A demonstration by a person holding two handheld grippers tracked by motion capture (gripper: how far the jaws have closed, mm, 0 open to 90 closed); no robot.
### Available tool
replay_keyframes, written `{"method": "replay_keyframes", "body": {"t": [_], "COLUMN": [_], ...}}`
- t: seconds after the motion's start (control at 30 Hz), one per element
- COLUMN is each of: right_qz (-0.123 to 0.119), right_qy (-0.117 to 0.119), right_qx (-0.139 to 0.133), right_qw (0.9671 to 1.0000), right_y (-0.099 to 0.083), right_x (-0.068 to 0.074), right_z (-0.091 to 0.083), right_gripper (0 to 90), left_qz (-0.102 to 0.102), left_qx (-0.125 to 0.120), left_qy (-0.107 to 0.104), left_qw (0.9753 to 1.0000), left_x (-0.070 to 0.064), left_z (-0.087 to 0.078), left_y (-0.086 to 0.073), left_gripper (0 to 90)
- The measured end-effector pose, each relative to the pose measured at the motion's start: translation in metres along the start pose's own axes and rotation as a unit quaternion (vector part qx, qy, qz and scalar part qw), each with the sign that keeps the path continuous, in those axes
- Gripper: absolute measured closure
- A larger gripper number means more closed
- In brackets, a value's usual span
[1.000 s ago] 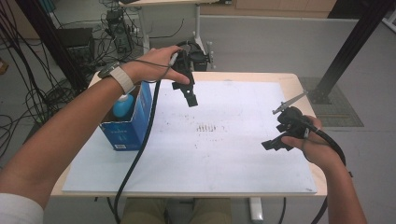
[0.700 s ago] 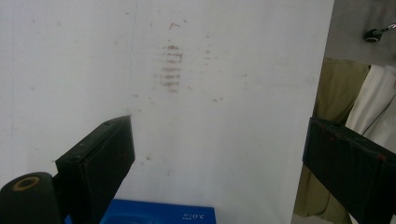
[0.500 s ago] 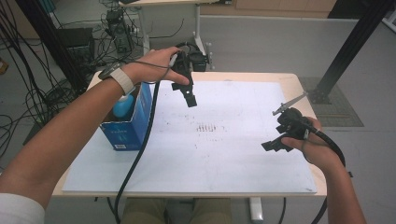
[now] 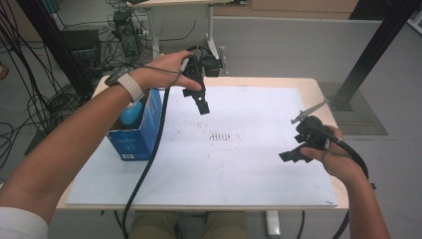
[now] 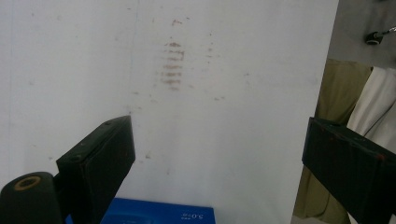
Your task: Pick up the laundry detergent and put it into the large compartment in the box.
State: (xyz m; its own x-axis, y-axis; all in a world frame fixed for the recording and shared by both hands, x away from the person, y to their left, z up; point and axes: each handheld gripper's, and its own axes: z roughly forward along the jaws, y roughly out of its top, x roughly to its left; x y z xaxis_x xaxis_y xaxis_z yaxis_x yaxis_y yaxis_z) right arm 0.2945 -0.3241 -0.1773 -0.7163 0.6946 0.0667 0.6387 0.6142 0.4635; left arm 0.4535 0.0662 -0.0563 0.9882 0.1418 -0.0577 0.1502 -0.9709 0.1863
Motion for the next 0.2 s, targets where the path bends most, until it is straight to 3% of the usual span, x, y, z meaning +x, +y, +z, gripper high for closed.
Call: {"method": "replay_keyframes", "body": {"t": [0.2], "right_qz": [0.003], "right_qy": [-0.002], "right_qx": [-0.002], "right_qw": [1.0], "right_y": [-0.0029], "right_x": [0.0001], "right_z": [-0.0012], "right_gripper": [9.4], "left_qz": [-0.004], "left_qx": [0.001], "left_qy": [0.003], "left_qw": [1.0], "left_x": [-0.001], "left_z": [-0.0003], "left_y": [0.0], "left_gripper": [9.8]}}
